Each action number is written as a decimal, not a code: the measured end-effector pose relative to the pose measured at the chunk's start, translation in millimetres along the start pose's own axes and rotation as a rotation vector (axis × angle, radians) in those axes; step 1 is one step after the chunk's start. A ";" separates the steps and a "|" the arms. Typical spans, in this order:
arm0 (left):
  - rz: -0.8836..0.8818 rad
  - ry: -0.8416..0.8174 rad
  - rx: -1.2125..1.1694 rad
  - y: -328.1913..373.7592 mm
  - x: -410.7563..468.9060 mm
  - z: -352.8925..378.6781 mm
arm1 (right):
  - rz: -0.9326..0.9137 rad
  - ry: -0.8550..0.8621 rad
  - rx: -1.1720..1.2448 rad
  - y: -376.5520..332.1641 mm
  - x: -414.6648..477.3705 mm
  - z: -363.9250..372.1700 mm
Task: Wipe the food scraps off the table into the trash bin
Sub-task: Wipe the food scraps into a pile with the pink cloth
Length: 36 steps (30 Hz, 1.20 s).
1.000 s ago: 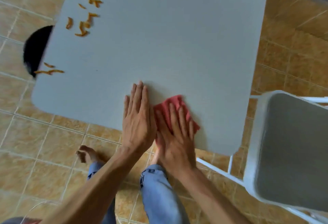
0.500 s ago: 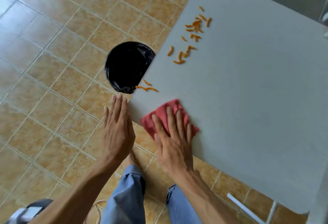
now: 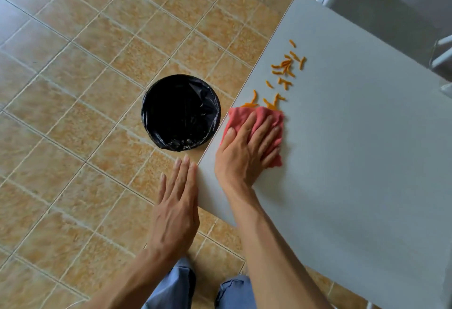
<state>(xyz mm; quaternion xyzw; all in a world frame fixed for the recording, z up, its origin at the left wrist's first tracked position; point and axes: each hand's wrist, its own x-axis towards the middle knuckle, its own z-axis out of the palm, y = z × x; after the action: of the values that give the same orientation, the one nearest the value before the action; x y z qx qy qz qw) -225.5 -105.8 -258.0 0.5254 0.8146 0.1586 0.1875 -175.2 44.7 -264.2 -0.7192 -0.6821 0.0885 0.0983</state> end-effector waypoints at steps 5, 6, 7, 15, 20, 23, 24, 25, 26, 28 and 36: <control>0.013 -0.010 0.008 3.8 3.1 -2.7 | 0.047 -0.013 0.001 -0.5 17.7 -1.4; 0.011 -0.018 -0.006 5.3 4.3 -3.6 | 0.025 0.005 -0.011 4.1 9.4 -3.4; 0.007 -0.028 -0.020 6.5 6.3 -4.5 | -0.001 0.016 -0.029 10.6 -3.3 -5.5; 0.020 -0.073 -0.076 29.2 46.1 -11.8 | -0.169 -0.084 -0.172 81.0 -81.0 -32.6; 0.084 -0.063 -0.045 49.9 78.3 -6.6 | -0.036 0.014 -0.114 64.4 11.7 -18.4; 0.043 -0.010 -0.027 71.7 104.7 -4.5 | -0.032 0.016 -0.076 60.2 56.7 -17.4; 0.005 0.010 -0.034 80.1 113.9 -4.4 | -0.060 0.020 -0.083 64.7 56.2 -19.5; -0.035 0.018 -0.048 88.5 123.4 -3.9 | -0.107 0.020 -0.106 72.6 48.6 -23.1; -0.074 0.014 -0.068 96.5 132.9 -2.2 | -0.161 0.001 -0.130 82.4 36.4 -28.0; -0.154 0.009 -0.100 109.4 150.6 6.7 | -0.241 -0.070 -0.162 106.9 10.7 -40.1; -0.262 0.093 -0.010 119.1 163.5 27.3 | -0.174 -0.020 -0.207 155.4 82.3 -47.8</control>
<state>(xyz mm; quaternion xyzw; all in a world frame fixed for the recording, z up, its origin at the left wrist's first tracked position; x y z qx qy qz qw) -179.4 92.8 -250.4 0.4055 0.8833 0.1611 0.1713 -8.5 118.1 -258.3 -0.6629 -0.7482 0.0163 0.0241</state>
